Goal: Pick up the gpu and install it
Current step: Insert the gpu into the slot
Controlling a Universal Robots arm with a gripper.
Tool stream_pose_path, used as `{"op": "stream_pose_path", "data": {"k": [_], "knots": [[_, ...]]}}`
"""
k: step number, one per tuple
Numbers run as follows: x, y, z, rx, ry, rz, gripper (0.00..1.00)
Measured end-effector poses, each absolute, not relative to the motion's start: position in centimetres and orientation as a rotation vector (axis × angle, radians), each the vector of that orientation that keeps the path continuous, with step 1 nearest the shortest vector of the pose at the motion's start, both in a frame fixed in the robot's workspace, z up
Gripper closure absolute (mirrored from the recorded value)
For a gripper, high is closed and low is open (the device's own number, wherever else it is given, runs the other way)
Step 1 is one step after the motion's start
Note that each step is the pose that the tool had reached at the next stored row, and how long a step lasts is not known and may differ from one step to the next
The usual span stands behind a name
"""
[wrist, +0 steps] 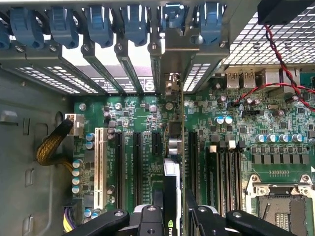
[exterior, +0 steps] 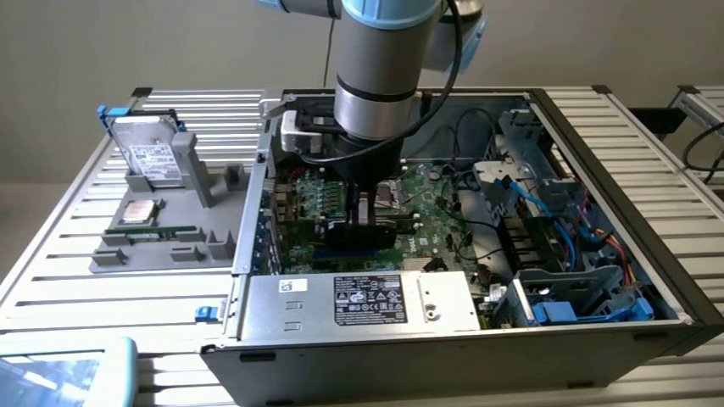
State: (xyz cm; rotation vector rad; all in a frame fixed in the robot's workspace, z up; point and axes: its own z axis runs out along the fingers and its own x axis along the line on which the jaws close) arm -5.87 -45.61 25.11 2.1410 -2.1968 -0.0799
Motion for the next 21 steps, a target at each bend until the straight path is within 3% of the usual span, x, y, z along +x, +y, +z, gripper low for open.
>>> {"op": "stream_pose_path", "data": {"k": [21], "knots": [[-5.93, -45.64, 25.48, 2.133, -2.189, -0.095, 0.73]]}}
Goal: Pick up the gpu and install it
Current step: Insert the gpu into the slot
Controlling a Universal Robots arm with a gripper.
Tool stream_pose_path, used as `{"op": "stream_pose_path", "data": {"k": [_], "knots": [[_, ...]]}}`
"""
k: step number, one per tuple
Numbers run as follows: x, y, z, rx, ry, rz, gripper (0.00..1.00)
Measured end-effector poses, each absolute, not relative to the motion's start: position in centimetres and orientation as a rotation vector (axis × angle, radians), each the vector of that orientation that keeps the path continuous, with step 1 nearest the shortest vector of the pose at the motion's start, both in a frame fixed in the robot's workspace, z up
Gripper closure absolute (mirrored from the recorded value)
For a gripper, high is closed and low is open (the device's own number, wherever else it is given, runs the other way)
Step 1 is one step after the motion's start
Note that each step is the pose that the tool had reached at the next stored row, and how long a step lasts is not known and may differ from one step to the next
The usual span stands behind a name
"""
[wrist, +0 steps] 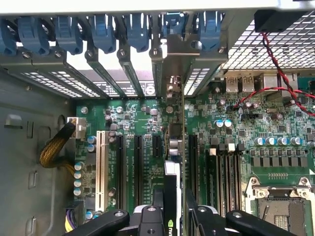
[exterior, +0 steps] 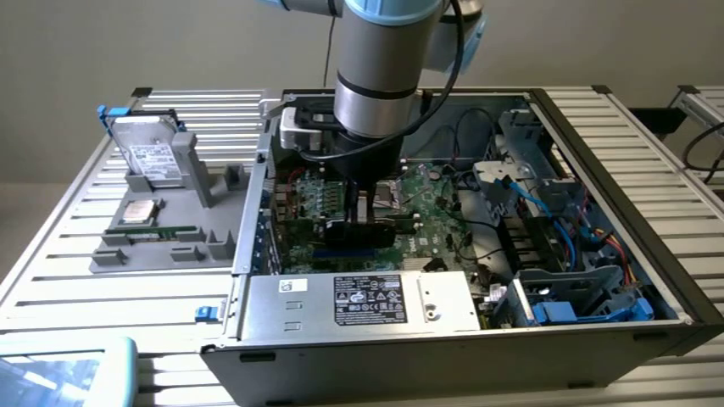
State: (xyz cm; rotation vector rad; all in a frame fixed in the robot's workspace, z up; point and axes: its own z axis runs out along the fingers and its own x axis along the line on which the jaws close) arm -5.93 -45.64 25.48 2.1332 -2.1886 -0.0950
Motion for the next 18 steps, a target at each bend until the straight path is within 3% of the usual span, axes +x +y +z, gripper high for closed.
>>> {"op": "stream_pose_path", "data": {"k": [18], "knots": [[-5.84, -45.66, 25.21, 2.127, -2.183, -0.081, 0.73]]}}
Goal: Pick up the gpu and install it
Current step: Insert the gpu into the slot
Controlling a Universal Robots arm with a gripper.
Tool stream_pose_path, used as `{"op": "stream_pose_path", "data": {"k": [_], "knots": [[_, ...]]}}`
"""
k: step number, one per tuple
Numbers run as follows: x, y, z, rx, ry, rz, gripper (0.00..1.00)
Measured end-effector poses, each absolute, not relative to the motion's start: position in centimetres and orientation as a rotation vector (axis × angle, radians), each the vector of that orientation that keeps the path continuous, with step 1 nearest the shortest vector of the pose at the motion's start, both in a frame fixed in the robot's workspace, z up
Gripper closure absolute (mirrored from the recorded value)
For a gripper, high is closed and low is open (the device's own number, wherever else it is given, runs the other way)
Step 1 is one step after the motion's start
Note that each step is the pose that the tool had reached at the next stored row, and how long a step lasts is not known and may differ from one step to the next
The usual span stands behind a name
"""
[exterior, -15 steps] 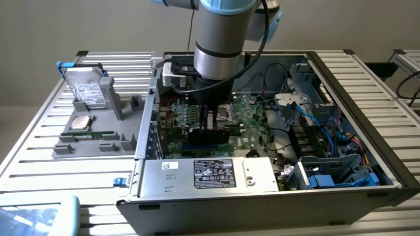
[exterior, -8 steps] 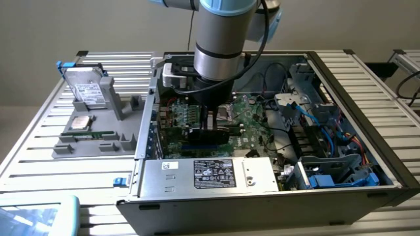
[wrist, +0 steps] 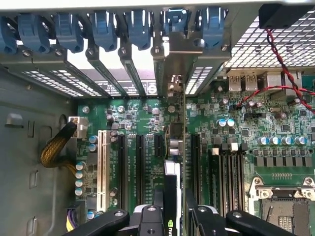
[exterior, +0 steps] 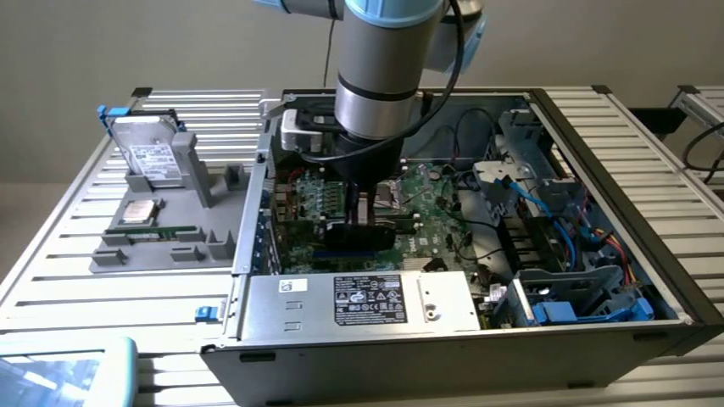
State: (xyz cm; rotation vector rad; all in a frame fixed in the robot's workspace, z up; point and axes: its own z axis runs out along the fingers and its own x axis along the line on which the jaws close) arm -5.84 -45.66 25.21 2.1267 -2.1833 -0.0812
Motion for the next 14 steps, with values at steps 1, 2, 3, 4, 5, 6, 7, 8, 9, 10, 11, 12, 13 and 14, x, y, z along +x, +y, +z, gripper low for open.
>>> {"op": "stream_pose_path", "data": {"k": [1, 2, 3, 4, 5, 6, 7, 8, 9, 10, 11, 12, 13, 14], "knots": [[-5.84, -45.66, 25.21, 2.126, -2.183, -0.08, 0.73], [-5.84, -45.66, 25.22, 2.125, -2.182, -0.079, 0.73], [-5.84, -45.66, 25.22, 2.126, -2.182, -0.078, 0.73], [-5.84, -45.66, 25.22, 2.126, -2.182, -0.078, 0.73], [-5.84, -45.66, 25.21, 2.126, -2.182, -0.078, 0.73], [-5.84, -45.66, 25.21, 2.126, -2.182, -0.078, 0.73], [-5.84, -45.65, 25.2, 2.126, -2.181, -0.078, 0.73], [-5.84, -45.65, 25.18, 2.126, -2.182, -0.078, 0.73], [-5.84, -45.65, 25.17, 2.126, -2.182, -0.079, 0.73], [-5.84, -45.63, 25.14, 2.126, -2.182, -0.079, 0.73], [-5.84, -45.6, 25.11, 2.126, -2.182, -0.079, 0.73], [-5.84, -45.61, 25.09, 2.126, -2.182, -0.079, 0.73], [-5.84, -45.6, 25.06, 2.126, -2.182, -0.079, 0.73], [-5.84, -45.57, 25.03, 2.127, -2.182, -0.08, 0.73]]}}
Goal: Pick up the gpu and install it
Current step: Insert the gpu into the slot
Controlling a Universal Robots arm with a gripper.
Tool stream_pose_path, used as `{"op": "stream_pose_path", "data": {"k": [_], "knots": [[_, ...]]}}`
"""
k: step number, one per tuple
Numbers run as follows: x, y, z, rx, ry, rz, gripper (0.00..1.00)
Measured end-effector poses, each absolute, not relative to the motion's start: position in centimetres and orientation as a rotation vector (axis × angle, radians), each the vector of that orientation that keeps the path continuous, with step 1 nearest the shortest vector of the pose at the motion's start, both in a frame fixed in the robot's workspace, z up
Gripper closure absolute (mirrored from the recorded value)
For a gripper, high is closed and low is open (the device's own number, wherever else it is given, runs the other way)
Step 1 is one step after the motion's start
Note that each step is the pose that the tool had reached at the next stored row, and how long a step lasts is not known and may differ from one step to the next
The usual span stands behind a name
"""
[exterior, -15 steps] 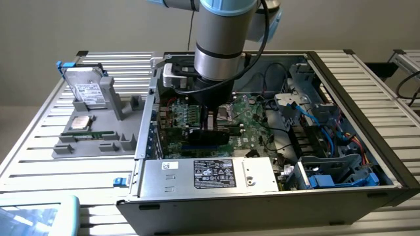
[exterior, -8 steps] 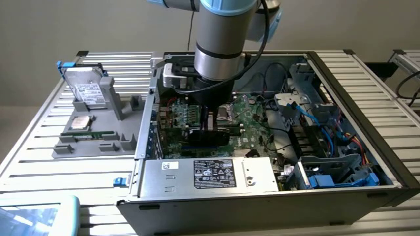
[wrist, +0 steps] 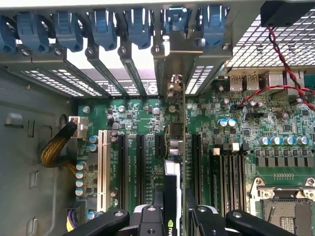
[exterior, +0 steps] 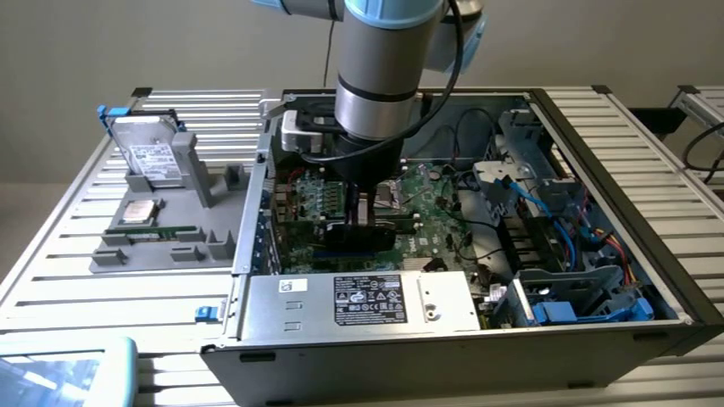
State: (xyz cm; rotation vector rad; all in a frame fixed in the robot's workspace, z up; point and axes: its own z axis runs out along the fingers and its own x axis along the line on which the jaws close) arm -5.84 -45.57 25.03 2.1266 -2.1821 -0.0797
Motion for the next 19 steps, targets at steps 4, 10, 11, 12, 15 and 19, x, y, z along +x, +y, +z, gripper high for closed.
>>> {"op": "stream_pose_path", "data": {"k": [4, 10, 11, 12, 15, 19], "knots": [[-5.84, -45.55, 25.02, 2.127, -2.183, -0.082, 0.73], [-5.85, -45.48, 25.03, 2.128, -2.183, -0.082, 0.73], [-5.85, -45.48, 25.03, 2.127, -2.183, -0.082, 0.73], [-5.85, -45.48, 25.03, 2.127, -2.183, -0.082, 0.73], [-5.85, -45.48, 25.03, 2.127, -2.183, -0.082, 0.73], [-5.85, -45.48, 25.03, 2.127, -2.183, -0.082, 0.73]]}}
